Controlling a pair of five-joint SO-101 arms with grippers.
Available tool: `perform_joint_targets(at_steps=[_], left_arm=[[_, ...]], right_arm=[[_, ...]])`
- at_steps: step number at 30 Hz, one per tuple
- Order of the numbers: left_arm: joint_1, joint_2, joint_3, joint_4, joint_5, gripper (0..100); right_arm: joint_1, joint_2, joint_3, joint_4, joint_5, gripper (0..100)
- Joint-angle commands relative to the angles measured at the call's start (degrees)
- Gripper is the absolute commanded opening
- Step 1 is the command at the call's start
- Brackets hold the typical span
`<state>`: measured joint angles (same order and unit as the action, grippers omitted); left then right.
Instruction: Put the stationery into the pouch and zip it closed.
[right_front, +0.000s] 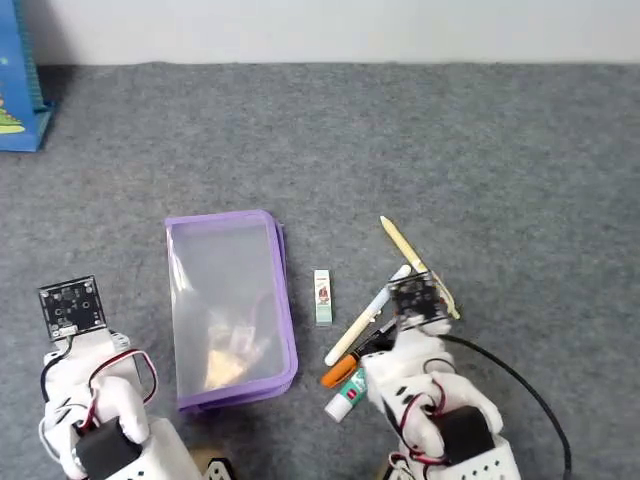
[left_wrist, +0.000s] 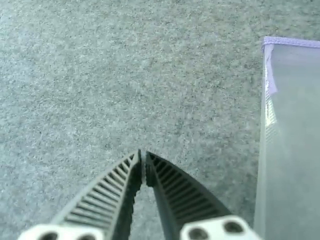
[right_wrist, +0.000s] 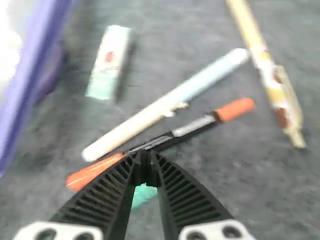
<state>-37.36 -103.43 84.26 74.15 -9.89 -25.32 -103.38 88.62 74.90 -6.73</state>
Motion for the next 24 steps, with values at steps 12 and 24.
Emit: perform_joint_targets(at_steps=[12,24], left_arm=[[-0.18,-0.7,-3.21,0.18,-0.35,2],[-0.09,-0.7,-3.21,0.18,-0.35,2]], right_arm=[[-21.23,3.56,-13.71,-1.27,-4.57,0.9],[-23.43,54.73,-37.1,-5.76,-13.45,0.9]])
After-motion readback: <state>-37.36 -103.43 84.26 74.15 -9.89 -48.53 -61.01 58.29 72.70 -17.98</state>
